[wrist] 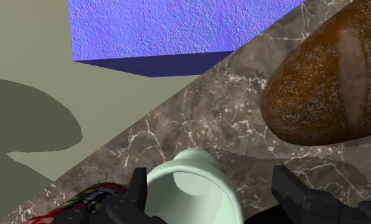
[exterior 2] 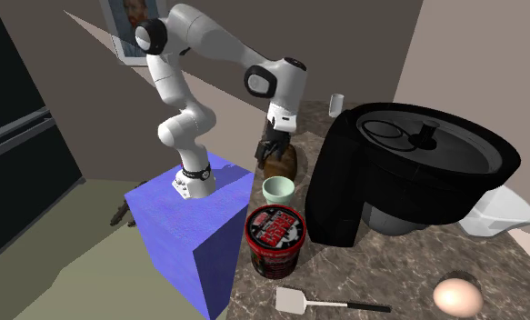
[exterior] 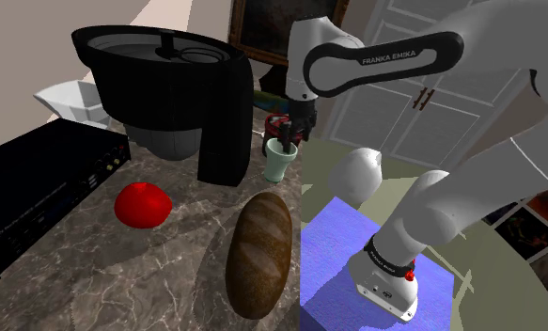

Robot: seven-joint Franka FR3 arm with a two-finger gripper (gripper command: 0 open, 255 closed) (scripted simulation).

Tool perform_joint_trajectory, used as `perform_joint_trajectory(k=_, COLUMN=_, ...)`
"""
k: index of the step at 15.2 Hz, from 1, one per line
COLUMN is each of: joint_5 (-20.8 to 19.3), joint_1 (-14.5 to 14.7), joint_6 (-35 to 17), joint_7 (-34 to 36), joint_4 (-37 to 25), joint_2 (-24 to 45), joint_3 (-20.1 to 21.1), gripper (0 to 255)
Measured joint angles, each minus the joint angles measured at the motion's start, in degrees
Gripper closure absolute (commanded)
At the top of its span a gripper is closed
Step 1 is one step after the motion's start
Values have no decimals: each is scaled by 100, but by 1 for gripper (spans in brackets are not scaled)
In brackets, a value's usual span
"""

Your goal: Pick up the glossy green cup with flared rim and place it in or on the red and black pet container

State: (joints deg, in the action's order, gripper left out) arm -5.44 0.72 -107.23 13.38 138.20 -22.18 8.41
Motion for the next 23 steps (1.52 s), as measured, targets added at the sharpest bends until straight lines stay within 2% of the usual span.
perform_joint_trajectory(k=4, joint_5=-103, joint_1=0, joint_6=-642, joint_7=217, joint_4=-309, joint_2=816, joint_3=123, gripper=0)
perform_joint_trajectory(k=7, joint_5=-167, joint_1=7, joint_6=-911, joint_7=328, joint_4=-451, joint_2=1170, joint_3=176, gripper=0)
perform_joint_trajectory(k=14, joint_5=-262, joint_1=-35, joint_6=-1448, joint_7=380, joint_4=-146, joint_2=1394, joint_3=152, gripper=0)
perform_joint_trajectory(k=20, joint_5=-275, joint_1=-37, joint_6=-1524, joint_7=395, joint_4=-103, joint_2=1425, joint_3=153, gripper=0)
perform_joint_trajectory(k=21, joint_5=-275, joint_1=-37, joint_6=-1524, joint_7=395, joint_4=-103, joint_2=1425, joint_3=153, gripper=255)
perform_joint_trajectory(k=23, joint_5=-275, joint_1=-37, joint_6=-1524, joint_7=395, joint_4=-103, joint_2=1425, joint_3=153, gripper=255)
